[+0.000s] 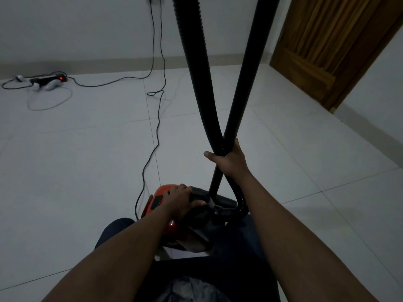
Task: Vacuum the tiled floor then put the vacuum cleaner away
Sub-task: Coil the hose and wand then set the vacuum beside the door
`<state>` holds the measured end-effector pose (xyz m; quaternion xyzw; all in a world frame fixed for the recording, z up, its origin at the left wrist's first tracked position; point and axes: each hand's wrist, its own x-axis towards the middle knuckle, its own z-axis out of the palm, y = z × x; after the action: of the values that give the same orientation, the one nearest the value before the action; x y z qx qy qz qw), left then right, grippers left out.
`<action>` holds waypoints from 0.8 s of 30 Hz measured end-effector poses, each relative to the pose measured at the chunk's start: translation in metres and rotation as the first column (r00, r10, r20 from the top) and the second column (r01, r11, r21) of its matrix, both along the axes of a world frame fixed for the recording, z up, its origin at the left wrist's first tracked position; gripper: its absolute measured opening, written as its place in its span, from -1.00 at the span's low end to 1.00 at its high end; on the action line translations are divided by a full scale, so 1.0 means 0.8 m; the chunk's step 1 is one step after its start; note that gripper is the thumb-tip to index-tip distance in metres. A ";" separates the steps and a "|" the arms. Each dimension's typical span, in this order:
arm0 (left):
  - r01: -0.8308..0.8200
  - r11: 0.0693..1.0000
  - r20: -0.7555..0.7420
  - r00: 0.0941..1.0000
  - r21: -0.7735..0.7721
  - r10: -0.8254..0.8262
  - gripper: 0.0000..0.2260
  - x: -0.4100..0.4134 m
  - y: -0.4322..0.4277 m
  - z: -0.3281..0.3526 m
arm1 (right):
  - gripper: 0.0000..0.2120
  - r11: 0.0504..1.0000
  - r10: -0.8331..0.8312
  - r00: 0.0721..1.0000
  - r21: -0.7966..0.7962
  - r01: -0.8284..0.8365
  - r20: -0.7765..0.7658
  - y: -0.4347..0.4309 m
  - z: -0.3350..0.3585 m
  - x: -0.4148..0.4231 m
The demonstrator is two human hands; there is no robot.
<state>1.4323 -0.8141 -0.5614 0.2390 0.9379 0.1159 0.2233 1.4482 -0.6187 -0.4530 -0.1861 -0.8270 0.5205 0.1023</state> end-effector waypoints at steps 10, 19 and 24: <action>0.000 1.000 0.049 0.999 0.009 0.000 -0.33 -0.004 0.004 0.008 | -0.28 1.000 0.014 1.000 0.025 -0.014 0.002 0.015 -0.001 -0.020; 0.040 0.997 0.090 0.995 0.065 -0.045 -0.30 -0.029 0.016 -0.005 | -0.32 0.998 -0.017 1.000 -0.058 0.017 0.001 0.041 -0.012 -0.062; 0.008 0.991 0.225 0.974 0.134 -0.038 -0.46 -0.039 0.024 0.004 | -0.34 0.996 -0.065 0.998 -0.069 0.065 -0.007 0.049 -0.022 -0.065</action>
<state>1.4013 -0.7947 -0.5585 0.2492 0.8936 0.2017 0.3141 1.3958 -0.5795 -0.4708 -0.2138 -0.8017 0.5458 0.1166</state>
